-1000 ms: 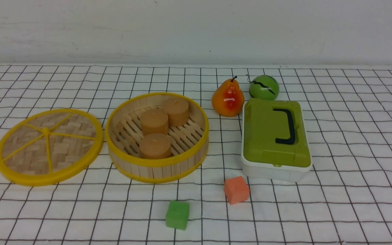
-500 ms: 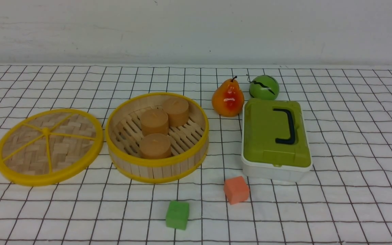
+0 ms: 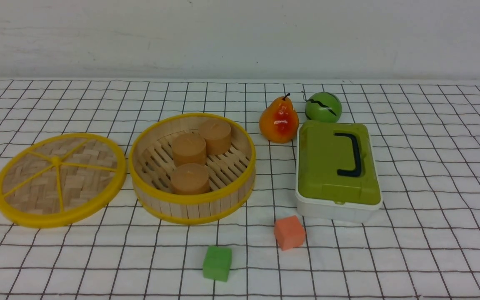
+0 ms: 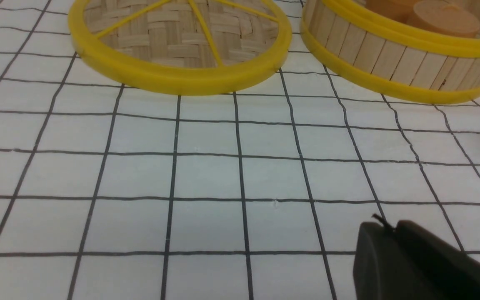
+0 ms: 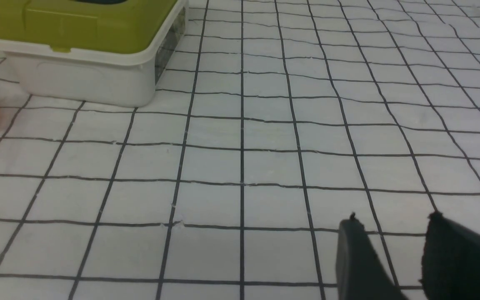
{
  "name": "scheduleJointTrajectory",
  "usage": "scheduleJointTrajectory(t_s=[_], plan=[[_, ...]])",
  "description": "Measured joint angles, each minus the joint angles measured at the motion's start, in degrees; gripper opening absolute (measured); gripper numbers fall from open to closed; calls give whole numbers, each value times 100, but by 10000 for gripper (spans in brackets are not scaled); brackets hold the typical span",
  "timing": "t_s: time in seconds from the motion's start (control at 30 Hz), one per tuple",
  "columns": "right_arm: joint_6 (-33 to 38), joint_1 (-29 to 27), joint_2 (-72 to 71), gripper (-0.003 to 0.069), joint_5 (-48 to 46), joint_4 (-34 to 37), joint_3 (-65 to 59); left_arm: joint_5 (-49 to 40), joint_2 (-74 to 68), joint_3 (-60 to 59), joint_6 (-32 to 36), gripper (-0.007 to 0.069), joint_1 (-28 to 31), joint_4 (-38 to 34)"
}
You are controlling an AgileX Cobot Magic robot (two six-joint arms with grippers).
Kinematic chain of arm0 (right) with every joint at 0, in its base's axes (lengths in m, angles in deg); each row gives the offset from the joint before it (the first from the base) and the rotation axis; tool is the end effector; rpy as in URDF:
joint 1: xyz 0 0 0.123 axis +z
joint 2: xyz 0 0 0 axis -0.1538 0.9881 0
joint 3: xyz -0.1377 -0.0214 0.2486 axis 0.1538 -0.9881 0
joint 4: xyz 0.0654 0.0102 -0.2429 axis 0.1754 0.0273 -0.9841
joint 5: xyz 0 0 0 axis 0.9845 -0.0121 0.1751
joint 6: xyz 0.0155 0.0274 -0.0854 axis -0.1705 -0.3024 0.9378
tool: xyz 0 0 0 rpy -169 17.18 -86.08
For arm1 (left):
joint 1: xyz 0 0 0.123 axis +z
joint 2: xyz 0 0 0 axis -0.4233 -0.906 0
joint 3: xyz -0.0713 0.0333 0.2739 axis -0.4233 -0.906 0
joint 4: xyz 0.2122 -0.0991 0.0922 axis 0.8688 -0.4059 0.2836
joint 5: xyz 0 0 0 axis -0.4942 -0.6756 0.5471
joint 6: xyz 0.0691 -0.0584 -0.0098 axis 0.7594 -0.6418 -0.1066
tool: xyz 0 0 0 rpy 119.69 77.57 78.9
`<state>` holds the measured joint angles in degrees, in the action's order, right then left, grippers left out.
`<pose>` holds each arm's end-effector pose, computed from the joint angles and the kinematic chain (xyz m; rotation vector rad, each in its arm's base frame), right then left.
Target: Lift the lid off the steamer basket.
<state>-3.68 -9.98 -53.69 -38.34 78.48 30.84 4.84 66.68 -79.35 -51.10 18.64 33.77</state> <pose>0.0520 -0.0022 0.1731 0.0337 1.8766 -0.0227 0.0519 -0.0064 0.1688 -0.0188 1.8969 -0.1755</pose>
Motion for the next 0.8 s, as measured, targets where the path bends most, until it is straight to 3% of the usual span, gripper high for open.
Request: scheduleJointTrajectory(t_s=[0.8], plan=[[0, 0, 0, 239, 0, 0, 0, 0, 0, 0, -5, 55, 0, 0]])
